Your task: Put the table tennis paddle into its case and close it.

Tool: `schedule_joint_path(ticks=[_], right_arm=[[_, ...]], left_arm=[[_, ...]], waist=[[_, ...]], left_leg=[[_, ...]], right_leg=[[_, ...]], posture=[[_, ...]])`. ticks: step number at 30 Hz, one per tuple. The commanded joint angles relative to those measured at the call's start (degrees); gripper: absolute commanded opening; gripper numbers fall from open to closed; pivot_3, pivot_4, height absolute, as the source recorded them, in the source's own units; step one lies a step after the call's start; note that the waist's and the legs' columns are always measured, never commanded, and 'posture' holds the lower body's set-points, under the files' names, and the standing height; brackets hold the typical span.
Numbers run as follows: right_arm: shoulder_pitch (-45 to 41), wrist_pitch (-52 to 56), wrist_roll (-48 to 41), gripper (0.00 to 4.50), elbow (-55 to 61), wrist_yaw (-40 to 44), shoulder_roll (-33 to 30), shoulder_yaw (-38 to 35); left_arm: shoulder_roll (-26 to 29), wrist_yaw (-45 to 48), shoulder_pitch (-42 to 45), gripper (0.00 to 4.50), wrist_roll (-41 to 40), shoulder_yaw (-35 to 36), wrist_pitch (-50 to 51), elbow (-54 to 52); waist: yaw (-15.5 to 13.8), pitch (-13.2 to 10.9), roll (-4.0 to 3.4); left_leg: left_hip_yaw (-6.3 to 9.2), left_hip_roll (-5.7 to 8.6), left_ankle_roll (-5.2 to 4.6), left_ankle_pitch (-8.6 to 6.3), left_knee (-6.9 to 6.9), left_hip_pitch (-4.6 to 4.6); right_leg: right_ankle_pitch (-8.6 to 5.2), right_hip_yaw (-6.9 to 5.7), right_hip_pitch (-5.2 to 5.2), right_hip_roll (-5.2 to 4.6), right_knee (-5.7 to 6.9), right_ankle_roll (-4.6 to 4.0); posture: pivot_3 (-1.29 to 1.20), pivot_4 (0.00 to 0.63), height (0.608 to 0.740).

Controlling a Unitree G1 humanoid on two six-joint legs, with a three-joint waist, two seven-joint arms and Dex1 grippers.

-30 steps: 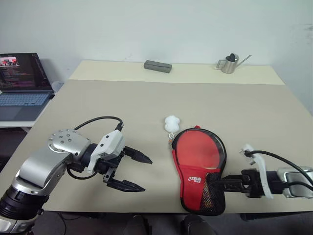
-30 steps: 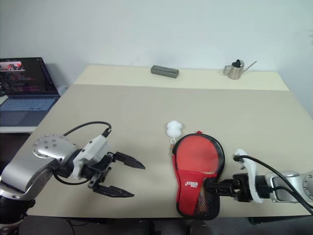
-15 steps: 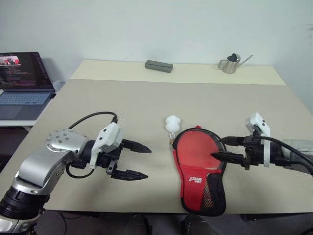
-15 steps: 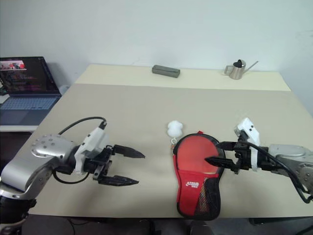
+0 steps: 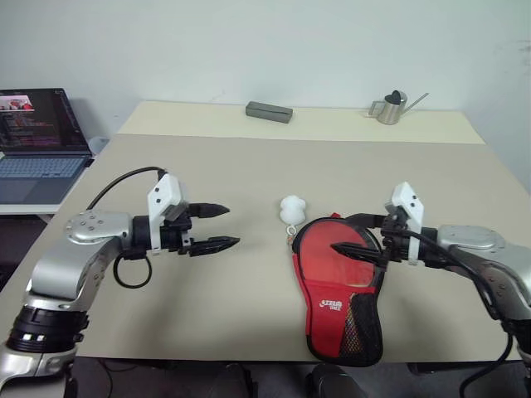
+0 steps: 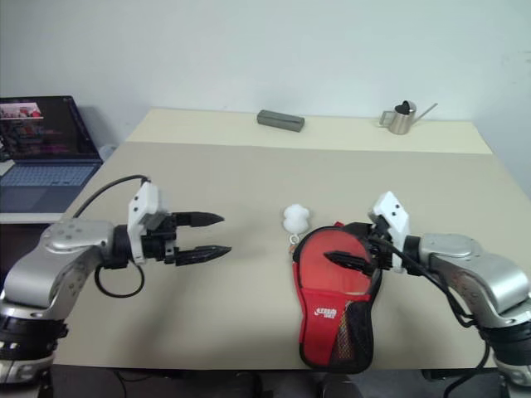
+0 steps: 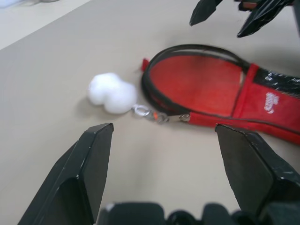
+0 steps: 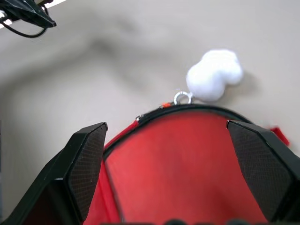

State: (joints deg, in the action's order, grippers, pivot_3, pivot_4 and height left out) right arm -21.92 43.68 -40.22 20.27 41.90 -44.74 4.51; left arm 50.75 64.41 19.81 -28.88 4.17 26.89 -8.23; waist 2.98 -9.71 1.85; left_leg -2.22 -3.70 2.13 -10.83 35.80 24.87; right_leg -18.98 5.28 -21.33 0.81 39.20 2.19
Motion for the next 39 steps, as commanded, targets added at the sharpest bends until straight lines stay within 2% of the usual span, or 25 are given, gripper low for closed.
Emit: schedule_joint_path(ticks=[1,12,23,32,39], right_arm=[[-0.6,-7.1,5.5,4.47,-0.8,1.3,2.6,1.1],[-3.0,-8.1,9.8,4.47,-7.3,7.5,6.2,3.6],[-4.0,-15.1,16.0,4.47,-17.0,10.2,13.0,5.8],[-1.4,-18.4,19.5,4.47,-17.9,14.0,13.0,7.4],[-1.6,-24.0,24.6,4.47,-25.8,13.8,16.1,9.4]], left_arm=[[0.8,-0.9,-0.6,3.80,0.7,2.9,-1.6,-0.6],[-2.1,-7.6,-3.4,3.80,-0.8,5.9,1.5,-4.9],[-5.0,-9.3,1.8,3.80,-0.6,3.1,3.5,-4.6],[-6.0,-8.4,4.1,3.80,0.2,1.2,3.0,-3.5],[-8.5,-8.3,8.8,3.80,4.6,-3.2,-0.6,3.1]], waist=[[-0.1,0.0,0.00],[-0.2,0.0,0.00],[-0.2,0.0,0.00],[-0.3,0.0,0.00],[-0.2,0.0,0.00]], left_leg=[[0.01,0.00,0.00,0.00,0.01,0.00],[-0.03,0.00,0.00,0.00,0.02,-0.02],[-0.04,0.05,0.01,0.00,0.04,-0.03],[-0.06,0.06,0.01,0.00,0.06,-0.03],[-0.07,0.08,0.02,0.01,0.09,-0.09]], right_leg=[[0.00,-0.02,0.01,-0.02,0.00,0.00],[0.00,-0.12,-0.01,-0.09,0.13,0.00],[0.00,-0.14,-0.04,-0.02,0.23,-0.01],[0.00,-0.14,-0.04,-0.02,0.25,-0.01],[0.00,-0.14,-0.01,0.00,0.29,-0.01]], posture=[[0.00,0.150,0.740],[0.00,0.150,0.740],[0.00,0.150,0.740],[0.00,0.150,0.740],[0.00,0.150,0.740]])
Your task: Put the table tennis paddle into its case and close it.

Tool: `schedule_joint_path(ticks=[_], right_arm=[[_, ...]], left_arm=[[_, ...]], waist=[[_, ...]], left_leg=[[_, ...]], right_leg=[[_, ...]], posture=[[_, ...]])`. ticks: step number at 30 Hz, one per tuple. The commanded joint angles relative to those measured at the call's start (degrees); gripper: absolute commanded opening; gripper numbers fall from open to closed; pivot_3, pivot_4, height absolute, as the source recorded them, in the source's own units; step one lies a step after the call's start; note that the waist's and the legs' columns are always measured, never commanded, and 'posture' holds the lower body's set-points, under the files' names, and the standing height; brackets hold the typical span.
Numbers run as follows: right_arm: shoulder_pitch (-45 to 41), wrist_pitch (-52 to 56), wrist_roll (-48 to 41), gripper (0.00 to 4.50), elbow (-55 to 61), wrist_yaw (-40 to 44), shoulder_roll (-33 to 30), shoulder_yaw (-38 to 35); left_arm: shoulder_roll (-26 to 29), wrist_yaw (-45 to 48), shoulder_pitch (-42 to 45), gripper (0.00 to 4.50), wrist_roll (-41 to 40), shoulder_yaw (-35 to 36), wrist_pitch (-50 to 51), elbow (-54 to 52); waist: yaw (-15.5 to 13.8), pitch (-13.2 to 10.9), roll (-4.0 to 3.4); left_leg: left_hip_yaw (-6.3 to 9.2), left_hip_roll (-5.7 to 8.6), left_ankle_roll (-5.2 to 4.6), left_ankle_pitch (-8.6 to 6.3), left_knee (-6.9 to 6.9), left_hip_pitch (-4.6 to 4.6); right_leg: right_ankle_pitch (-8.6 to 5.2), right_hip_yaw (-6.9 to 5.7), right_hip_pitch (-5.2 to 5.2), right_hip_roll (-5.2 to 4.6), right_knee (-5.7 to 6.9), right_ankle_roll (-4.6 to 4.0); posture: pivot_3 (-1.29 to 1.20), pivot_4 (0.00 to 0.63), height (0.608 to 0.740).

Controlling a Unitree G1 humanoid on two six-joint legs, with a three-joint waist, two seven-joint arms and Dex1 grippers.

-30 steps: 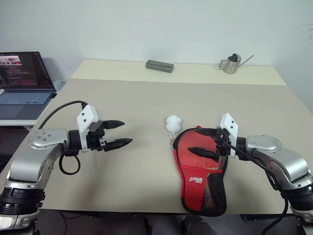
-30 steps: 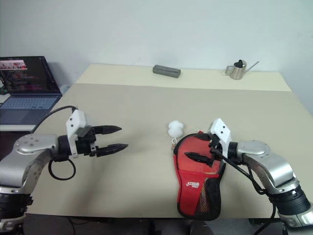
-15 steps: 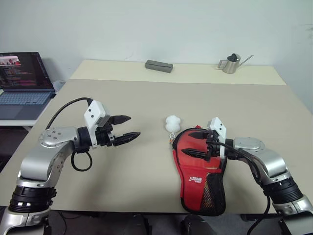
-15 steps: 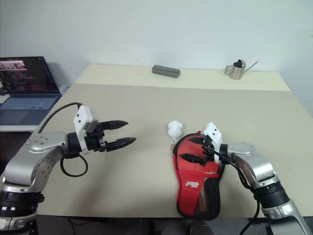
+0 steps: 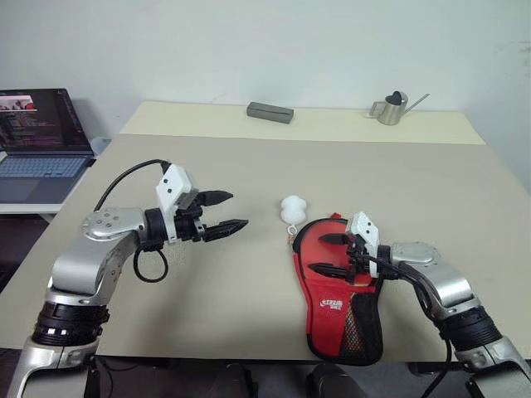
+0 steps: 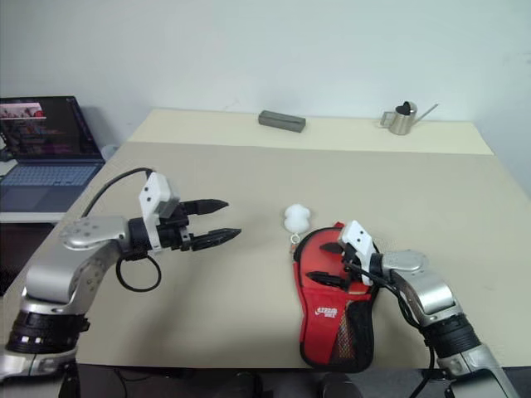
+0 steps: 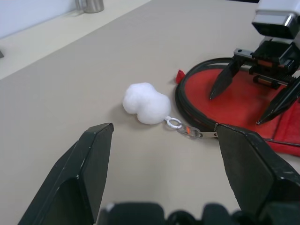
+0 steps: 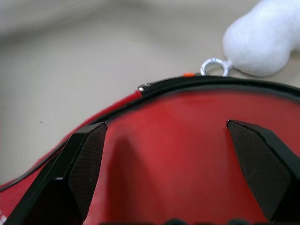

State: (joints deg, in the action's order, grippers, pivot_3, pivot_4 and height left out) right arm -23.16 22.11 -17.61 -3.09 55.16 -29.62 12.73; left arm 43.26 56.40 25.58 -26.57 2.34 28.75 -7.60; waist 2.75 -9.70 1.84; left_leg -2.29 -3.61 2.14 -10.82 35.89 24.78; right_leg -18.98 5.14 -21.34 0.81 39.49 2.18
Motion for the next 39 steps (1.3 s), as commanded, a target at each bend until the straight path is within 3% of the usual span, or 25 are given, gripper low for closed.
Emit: schedule_joint_path(ticks=[1,11,15,39], right_arm=[[-0.5,-3.1,2.6,4.47,-3.3,0.7,1.3,1.5],[-1.2,-4.5,4.3,4.47,-5.3,1.8,2.3,1.7],[-1.0,-4.1,4.5,4.50,-4.9,1.4,2.6,1.6],[-0.7,-1.9,5.5,4.50,-3.3,-0.7,3.9,0.7]], left_arm=[[-1.9,-1.4,4.7,3.80,4.0,-2.7,-2.8,4.6],[-12.2,-5.7,16.7,3.80,9.3,-8.6,1.7,19.3],[-15.1,-7.0,20.8,4.47,10.9,-9.0,2.5,26.3],[-25.5,-0.6,31.9,4.47,20.0,-12.8,-4.8,51.5]], waist=[[0.0,0.0,0.00],[-0.1,0.1,0.01],[0.0,0.1,0.01],[0.2,0.1,0.01]], left_leg=[[0.00,0.00,0.00,0.00,0.01,0.00],[0.04,0.00,0.01,0.01,0.07,-0.02],[0.06,0.00,0.00,0.01,0.08,-0.03],[0.03,0.02,0.03,0.02,0.09,-0.05]], right_leg=[[0.00,0.00,0.00,0.01,0.00,0.00],[0.00,-0.02,0.03,0.05,0.08,0.00],[0.00,-0.01,0.03,0.08,0.10,0.00],[0.00,0.00,0.02,0.10,0.14,0.00]], posture=[[0.00,0.150,0.740],[0.00,0.150,0.740],[0.00,0.150,0.740],[0.00,0.150,0.740]])
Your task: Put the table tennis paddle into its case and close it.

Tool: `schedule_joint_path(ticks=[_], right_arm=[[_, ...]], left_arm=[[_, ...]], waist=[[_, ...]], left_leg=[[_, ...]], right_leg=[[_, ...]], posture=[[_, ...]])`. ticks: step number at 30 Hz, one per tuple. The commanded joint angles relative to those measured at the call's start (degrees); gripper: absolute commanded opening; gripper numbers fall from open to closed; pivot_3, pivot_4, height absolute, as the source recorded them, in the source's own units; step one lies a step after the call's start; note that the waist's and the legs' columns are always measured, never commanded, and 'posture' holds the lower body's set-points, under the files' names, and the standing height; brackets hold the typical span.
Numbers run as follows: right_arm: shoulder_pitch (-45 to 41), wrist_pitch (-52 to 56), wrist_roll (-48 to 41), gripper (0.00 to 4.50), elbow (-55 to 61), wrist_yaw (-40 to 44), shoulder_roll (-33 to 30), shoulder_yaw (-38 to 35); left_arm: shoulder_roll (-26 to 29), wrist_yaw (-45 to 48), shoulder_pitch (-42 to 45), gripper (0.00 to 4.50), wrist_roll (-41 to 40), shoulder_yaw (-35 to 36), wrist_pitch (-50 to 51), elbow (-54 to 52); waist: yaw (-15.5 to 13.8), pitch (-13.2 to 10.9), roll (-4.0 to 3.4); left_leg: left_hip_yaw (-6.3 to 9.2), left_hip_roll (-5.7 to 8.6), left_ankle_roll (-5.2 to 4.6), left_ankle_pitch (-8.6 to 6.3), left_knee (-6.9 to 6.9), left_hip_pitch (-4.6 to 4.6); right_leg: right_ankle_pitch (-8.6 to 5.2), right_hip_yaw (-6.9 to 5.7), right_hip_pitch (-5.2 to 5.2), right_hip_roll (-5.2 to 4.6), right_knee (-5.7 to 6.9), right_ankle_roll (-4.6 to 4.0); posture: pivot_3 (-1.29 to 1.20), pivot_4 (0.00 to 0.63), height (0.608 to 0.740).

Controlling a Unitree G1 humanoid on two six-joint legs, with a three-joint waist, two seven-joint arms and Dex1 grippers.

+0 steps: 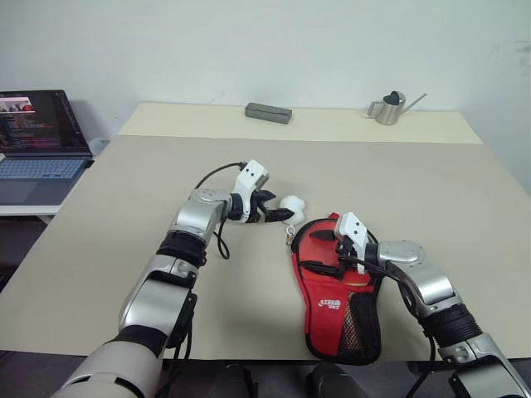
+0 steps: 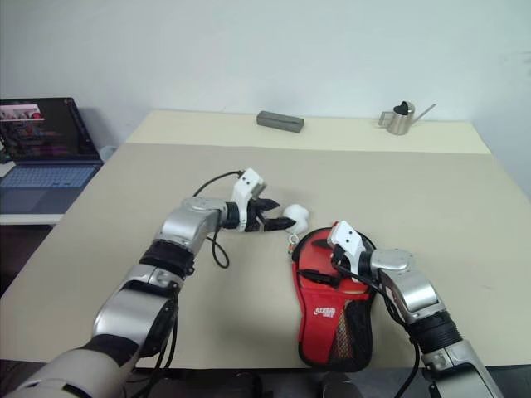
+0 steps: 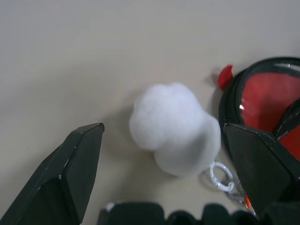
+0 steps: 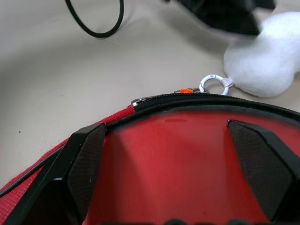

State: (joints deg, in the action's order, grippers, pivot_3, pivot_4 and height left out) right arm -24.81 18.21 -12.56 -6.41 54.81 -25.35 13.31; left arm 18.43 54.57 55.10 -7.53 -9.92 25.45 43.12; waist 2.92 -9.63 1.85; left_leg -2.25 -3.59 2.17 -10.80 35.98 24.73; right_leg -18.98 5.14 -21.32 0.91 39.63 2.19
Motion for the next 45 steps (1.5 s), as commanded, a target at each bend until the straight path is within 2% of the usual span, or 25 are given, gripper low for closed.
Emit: schedule_joint_path(ticks=[1,17,20,27,31,33,38,45], right_arm=[[1.1,2.3,0.2,4.50,0.5,-0.4,-0.7,-0.5],[4.7,5.7,-1.3,4.50,6.1,-2.2,-3.0,-4.7],[5.1,5.7,-1.3,4.50,6.6,-3.2,-3.2,-5.3],[6.5,8.6,-1.6,4.50,9.4,-6.4,-3.8,-6.4],[8.7,10.5,-1.9,4.50,11.2,-6.6,-4.0,-5.0],[10.1,10.4,-1.5,4.50,11.5,-5.7,-4.4,-3.5],[11.1,8.9,1.9,4.50,8.8,-5.4,-4.5,0.8],[8.9,7.4,3.9,4.50,2.5,-5.5,-4.0,2.0]], left_arm=[[-1.0,1.3,2.6,4.47,1.2,-0.5,-1.6,1.7],[-7.2,-2.9,6.1,4.47,3.9,1.2,-6.7,12.9],[-8.1,-3.9,6.7,3.89,4.1,1.9,-7.7,14.4],[-9.0,-3.2,6.0,1.43,4.4,2.2,-8.4,14.9],[-8.6,-2.1,4.2,0.36,4.4,1.9,-7.8,13.0],[-8.0,-1.5,3.1,0.18,4.3,1.9,-7.1,11.6],[-6.5,-0.9,0.3,0.18,3.9,2.1,-4.8,7.5],[-5.2,-1.0,0.2,0.18,4.6,1.5,-5.0,4.7]], waist=[[-0.1,0.0,0.00],[-1.2,0.0,-0.02],[-1.2,0.0,-0.01],[-1.2,0.0,-0.02],[-1.2,0.0,-0.05],[-1.2,0.1,-0.07],[-0.9,0.6,-0.14],[-0.4,1.0,-0.17]], left_leg=[[0.00,0.01,0.00,0.00,0.00,0.00],[-0.04,0.06,0.00,0.00,0.00,0.03],[-0.03,0.08,0.00,0.00,0.00,0.03],[-0.04,0.07,0.01,0.00,-0.01,0.03],[-0.03,0.08,0.01,0.00,0.00,0.03],[-0.03,0.07,0.01,0.00,-0.01,0.03],[-0.02,0.04,0.01,-0.01,-0.02,-0.01],[-0.03,0.02,-0.01,-0.02,-0.04,-0.21]], right_leg=[[0.00,0.00,0.00,0.00,0.00,0.00],[0.00,0.01,0.01,-0.04,-0.08,0.00],[0.00,0.00,0.02,-0.04,-0.08,0.00],[0.00,0.01,0.01,-0.04,-0.07,0.00],[0.00,0.00,0.02,-0.04,-0.08,0.01],[0.00,0.00,0.03,-0.04,-0.10,0.01],[-0.01,0.01,0.06,0.00,-0.09,0.01],[-0.01,0.05,0.22,0.04,-0.10,0.02]], posture=[[0.00,0.150,0.740],[0.00,0.150,0.740],[0.00,0.150,0.740],[0.00,0.150,0.740],[0.00,0.150,0.740],[0.00,0.150,0.740],[0.00,0.150,0.740],[0.00,0.150,0.740]])
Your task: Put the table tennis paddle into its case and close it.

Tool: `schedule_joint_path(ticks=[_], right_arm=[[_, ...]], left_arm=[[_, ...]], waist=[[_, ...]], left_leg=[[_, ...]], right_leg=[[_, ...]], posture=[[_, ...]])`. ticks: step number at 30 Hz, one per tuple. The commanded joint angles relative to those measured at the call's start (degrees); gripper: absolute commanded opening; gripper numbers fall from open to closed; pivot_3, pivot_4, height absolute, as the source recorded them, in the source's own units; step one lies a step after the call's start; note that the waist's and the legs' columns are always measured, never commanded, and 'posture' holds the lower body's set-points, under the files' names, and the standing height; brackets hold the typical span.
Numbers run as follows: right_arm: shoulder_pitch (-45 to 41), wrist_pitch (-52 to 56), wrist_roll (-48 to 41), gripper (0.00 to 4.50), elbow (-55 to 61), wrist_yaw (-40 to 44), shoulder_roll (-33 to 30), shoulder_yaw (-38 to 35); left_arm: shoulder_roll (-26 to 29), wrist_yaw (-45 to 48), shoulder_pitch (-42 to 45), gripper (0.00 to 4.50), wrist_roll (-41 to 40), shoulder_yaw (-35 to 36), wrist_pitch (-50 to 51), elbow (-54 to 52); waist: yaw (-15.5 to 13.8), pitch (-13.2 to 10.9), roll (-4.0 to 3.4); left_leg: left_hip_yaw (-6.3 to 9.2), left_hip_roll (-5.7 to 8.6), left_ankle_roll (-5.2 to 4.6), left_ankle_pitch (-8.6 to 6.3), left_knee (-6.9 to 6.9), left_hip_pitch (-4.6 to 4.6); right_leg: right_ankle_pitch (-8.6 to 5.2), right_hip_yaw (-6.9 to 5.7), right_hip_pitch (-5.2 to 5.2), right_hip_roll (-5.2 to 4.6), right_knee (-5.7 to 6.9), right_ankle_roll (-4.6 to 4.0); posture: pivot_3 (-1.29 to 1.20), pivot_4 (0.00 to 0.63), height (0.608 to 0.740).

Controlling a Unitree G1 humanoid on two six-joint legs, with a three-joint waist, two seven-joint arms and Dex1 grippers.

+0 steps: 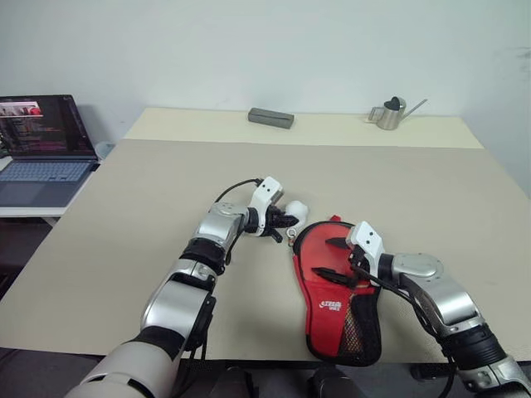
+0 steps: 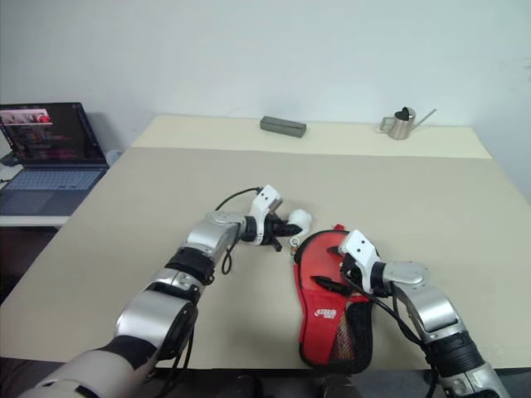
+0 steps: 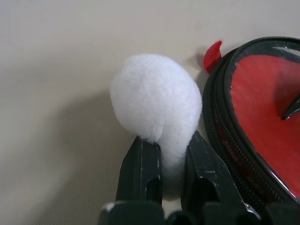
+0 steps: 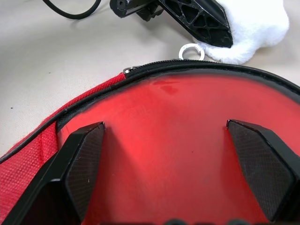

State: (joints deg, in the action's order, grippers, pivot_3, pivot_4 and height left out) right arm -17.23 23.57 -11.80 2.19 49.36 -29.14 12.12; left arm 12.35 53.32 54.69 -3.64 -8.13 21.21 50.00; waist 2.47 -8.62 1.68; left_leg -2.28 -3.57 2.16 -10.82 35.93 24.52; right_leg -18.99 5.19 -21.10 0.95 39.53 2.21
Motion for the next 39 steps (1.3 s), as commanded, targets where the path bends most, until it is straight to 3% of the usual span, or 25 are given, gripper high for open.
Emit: schedule_joint_path(ticks=[1,11,16,26,39], right_arm=[[1.1,2.2,3.3,4.50,-6.6,-0.2,-0.2,3.3],[-0.7,2.9,4.6,4.50,-9.7,-0.8,-0.3,4.3],[-0.3,3.6,4.7,4.50,-9.0,-1.1,-0.1,4.4],[1.6,5.1,4.3,4.50,-6.5,-2.1,-0.1,4.3],[6.9,10.4,2.0,4.50,1.8,-1.8,-3.7,2.2]], left_arm=[[0.9,0.1,0.9,0.18,1.0,-0.4,-1.1,-2.2],[-3.7,-9.1,9.5,0.18,6.9,-1.8,-13.7,11.2],[-5.5,-9.0,12.6,0.18,7.7,-1.7,-17.8,16.7],[-7.7,-9.9,16.2,0.18,9.8,-1.4,-21.0,22.5],[-12.3,-19.5,19.2,0.18,15.4,-2.4,-25.0,26.7]], waist=[[0.1,0.1,0.00],[-0.3,0.2,0.03],[-0.3,0.2,0.02],[-0.4,0.2,0.01],[-1.0,0.3,0.01]], left_leg=[[0.00,0.00,0.00,0.00,0.00,0.00],[-0.02,0.05,-0.01,-0.01,0.00,0.00],[-0.06,0.05,-0.01,-0.02,-0.04,-0.01],[-0.20,0.06,0.01,-0.02,-0.04,0.00],[-0.20,0.07,0.20,-0.16,-0.02,0.03]], right_leg=[[0.00,0.00,0.01,0.00,0.00,0.00],[0.00,0.04,0.08,-0.02,-0.11,0.00],[0.00,-0.01,0.06,0.00,-0.11,0.01],[0.00,0.01,0.07,-0.01,-0.15,0.01],[-0.01,-0.10,0.31,-0.03,-0.52,0.02]], posture=[[0.00,0.150,0.740],[0.00,0.150,0.740],[0.00,0.150,0.740],[0.00,0.150,0.740],[0.00,0.150,0.740]])
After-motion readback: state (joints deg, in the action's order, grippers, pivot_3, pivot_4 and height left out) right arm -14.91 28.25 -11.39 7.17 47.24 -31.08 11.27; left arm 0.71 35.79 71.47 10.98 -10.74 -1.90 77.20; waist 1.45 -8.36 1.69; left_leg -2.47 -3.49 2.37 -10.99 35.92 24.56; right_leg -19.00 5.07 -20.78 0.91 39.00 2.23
